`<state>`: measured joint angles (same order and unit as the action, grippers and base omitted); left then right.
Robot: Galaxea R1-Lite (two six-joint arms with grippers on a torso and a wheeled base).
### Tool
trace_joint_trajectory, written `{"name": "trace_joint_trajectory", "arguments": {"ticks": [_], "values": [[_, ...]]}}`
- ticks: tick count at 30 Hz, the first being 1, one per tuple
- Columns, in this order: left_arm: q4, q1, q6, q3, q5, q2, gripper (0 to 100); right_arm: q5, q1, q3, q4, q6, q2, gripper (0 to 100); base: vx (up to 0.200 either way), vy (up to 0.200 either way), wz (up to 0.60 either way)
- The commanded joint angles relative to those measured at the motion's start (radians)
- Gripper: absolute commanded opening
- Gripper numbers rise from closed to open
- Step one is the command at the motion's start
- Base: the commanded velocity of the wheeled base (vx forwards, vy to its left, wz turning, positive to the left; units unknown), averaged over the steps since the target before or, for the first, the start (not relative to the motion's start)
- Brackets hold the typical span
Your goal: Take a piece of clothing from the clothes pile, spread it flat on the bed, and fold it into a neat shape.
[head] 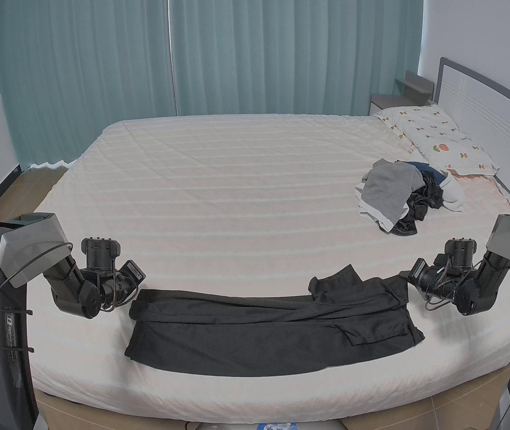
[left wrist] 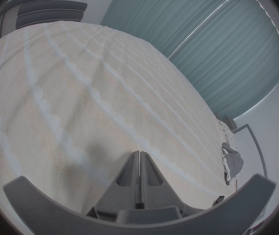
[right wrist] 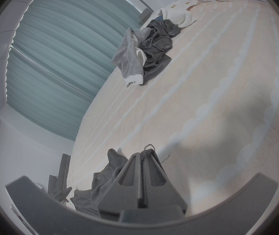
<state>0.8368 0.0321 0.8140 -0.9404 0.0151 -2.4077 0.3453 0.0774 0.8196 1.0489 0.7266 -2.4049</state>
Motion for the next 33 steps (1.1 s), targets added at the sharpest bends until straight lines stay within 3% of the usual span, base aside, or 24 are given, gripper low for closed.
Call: {"name": "trace_joint_trajectory", "arguments": {"ticks": [1, 13, 14, 24, 31, 32, 33], "values": [[0.001, -0.012, 0.001, 0.000, -0.001, 0.001, 0, 0.001, 0.010, 0.009, 0.000, 0.001, -0.017, 0, 0.000, 0.000, 0.00], [-0.005, -0.012, -0.003, 0.006, 0.025, 0.018, 0, 0.000, 0.013, 0.003, 0.000, -0.003, -0.033, 0, 0.000, 0.000, 0.00], [-0.005, -0.012, -0.003, 0.006, 0.025, 0.018, 100, 0.000, 0.013, 0.003, 0.000, -0.003, -0.033, 0, 0.000, 0.000, 0.00], [-0.008, -0.011, -0.093, 0.015, 0.229, 0.015, 100, 0.000, 0.005, -0.002, 0.000, -0.003, -0.034, 0, 0.000, 0.000, 0.00], [-0.008, -0.009, -0.156, 0.026, 0.253, 0.013, 100, 0.000, 0.002, -0.005, 0.000, -0.004, -0.034, 0, 0.000, 0.000, 0.00], [-0.007, -0.009, -0.159, 0.035, 0.253, 0.015, 0, 0.000, 0.002, -0.005, 0.000, -0.003, -0.034, 0, 0.000, 0.000, 0.00], [-0.005, -0.008, -0.162, 0.046, 0.253, 0.018, 0, 0.000, 0.002, -0.005, -0.001, -0.003, -0.034, 0, 0.000, 0.000, 0.00]]}}
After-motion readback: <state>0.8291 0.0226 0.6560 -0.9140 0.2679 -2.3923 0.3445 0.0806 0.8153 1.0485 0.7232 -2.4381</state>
